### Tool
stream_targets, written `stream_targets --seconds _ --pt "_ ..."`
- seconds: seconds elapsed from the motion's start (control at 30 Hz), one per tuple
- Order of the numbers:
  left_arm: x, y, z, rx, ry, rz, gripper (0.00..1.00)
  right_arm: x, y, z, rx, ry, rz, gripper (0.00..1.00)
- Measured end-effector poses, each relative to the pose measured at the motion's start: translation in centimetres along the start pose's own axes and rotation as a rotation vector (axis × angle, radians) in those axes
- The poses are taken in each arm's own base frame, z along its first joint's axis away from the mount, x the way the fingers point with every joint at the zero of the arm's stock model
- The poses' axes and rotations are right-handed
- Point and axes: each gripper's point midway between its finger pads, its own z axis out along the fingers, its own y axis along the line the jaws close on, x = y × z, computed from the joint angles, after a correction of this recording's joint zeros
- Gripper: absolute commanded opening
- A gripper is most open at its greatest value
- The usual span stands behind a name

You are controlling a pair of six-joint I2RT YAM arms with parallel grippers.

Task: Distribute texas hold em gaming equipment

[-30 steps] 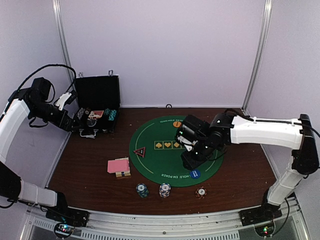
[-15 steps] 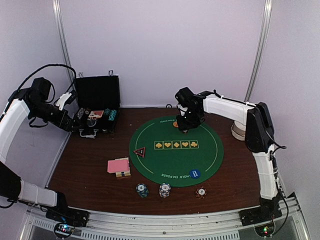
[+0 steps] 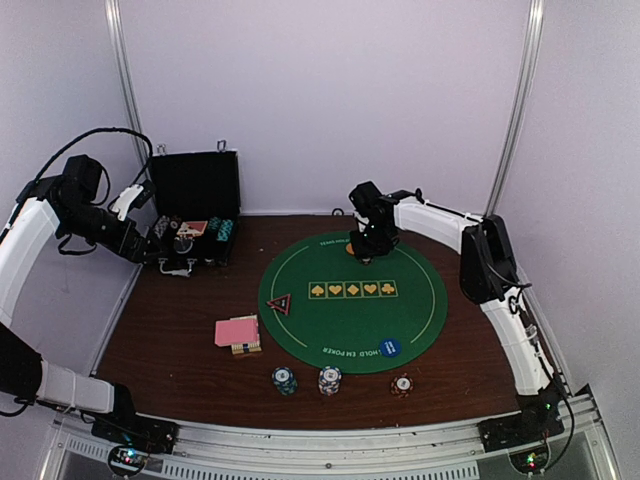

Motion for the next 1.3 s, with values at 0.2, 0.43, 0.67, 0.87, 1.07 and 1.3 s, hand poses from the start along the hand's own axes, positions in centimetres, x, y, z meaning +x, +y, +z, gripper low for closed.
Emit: stream_targets --seconds 0.2,0.43,0.67,0.87,1.07,1.3 --pt "0.0 0.0 0.0 0.0 0.0 0.005 0.98 0.5 -1.6 1.6 0.017 0.025 0.021 0.19" --pt "0.0 0.0 0.0 0.0 0.0 0.009 0.98 0.1 -2.3 2.1 0.012 0.023 0.037 0.42" --pt "0.0 0.0 0.0 0.0 0.0 0.01 0.98 0.2 -2.0 2.5 -0.002 0.027 0.037 0.69" --pt "0.0 0.0 0.0 0.0 0.0 0.01 0.98 0.1 -2.0 2.2 -0.002 0.026 0.032 0.74" --pt "0.0 0.0 -0.1 -0.004 -0.003 0.013 0.97 -0.5 -1.6 -1.9 -0.002 -0.004 0.004 0.81" --pt "0.1 0.2 -0.5 -0.033 -0.004 0.026 0.97 3.7 2.3 -13.5 -0.058 -0.088 -0.118 0.84"
